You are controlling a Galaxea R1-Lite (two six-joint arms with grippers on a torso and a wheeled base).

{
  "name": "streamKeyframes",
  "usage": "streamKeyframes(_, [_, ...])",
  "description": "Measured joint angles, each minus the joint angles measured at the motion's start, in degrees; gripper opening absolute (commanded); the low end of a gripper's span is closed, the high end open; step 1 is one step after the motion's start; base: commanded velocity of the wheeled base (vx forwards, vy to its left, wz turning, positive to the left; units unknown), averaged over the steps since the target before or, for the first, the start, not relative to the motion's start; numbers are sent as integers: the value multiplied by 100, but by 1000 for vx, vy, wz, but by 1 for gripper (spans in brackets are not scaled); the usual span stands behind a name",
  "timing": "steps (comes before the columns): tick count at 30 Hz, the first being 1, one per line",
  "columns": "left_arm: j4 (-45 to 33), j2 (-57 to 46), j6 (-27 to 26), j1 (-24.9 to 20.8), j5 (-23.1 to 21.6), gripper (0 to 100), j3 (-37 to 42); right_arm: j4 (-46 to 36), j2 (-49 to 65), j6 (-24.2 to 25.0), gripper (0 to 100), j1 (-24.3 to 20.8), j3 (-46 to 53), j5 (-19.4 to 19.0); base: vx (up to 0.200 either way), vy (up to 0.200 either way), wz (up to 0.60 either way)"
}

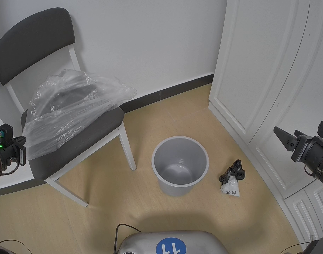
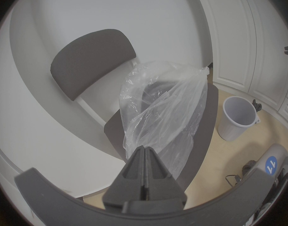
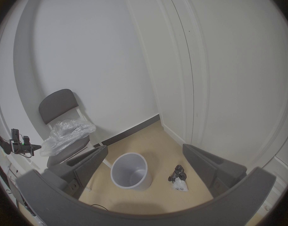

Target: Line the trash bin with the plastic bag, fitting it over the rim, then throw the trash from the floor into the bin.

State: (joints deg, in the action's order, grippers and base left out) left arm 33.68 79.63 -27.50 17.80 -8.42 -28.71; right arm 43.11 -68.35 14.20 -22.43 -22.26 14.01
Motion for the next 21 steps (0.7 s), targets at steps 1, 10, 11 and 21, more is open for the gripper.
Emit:
streamKeyframes(1, [-2,24,0,11,5,0,2,0,-2,0,100,-11,2,0,0,0,0])
streamKeyframes(10, [74,356,-6,100,52,100,95,-5,-13,-55,100,-39,44,0,0,0,0])
streamKeyframes(11, [63,375,-13,107,57,100,104,-6,-13,-63,100,-39,49,0,0,0,0])
streamKeyframes(21, [45,538,-24,172,62,100,138,-5,-13,-77,100,-41,55,0,0,0,0])
